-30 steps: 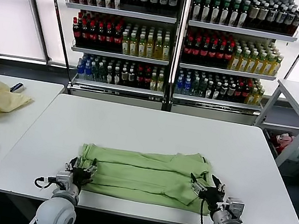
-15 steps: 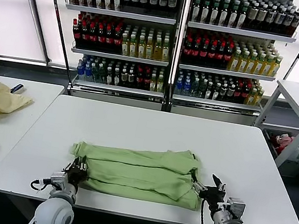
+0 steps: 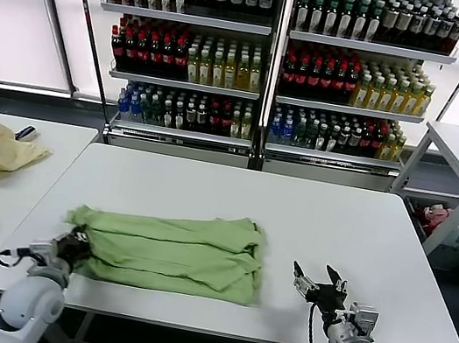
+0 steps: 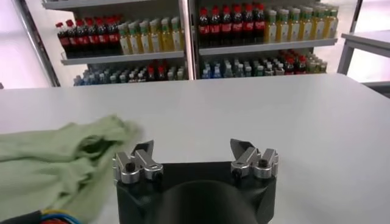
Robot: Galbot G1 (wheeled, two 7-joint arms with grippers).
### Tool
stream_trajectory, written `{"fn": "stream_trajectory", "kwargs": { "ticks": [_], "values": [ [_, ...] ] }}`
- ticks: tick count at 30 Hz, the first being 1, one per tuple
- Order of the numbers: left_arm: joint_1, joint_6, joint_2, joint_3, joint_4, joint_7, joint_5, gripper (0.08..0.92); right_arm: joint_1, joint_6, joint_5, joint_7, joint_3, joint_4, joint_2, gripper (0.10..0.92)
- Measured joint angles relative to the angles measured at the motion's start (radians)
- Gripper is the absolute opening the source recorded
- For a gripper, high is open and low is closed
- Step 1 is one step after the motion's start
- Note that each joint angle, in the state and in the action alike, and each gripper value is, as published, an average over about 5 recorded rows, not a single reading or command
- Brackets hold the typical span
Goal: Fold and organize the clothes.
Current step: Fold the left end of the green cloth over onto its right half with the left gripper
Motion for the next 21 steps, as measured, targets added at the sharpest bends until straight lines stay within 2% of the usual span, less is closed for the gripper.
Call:
{"fn": "stream_trajectory", "kwargs": {
  "ticks": [5, 10, 15, 21],
  "values": [
    [-0.005, 0.007, 0.081, -0.064, -0.031, 0.019, -0.022, 0.108, -0.005, 0.001, -0.001, 0.000, 0.000, 0.005, 0.003, 0.823],
    [0.000, 0.029, 0.119, -0.085, -0.098, 0.027, -0.082, 0.108, -0.013, 0.003, -0.004, 0.001, 0.005, 0.013, 0.004, 0.823],
    [0.000, 0.056, 0.108, -0.063, -0.191, 0.026, -0.166, 0.108, -0.027, 0.007, -0.006, 0.001, 0.016, 0.022, 0.000, 0.823],
    [-0.020, 0.078, 0.039, 0.007, -0.274, 0.007, -0.271, 0.108, -0.046, 0.012, -0.009, 0.000, 0.026, 0.031, -0.004, 0.823]
  ]
}}
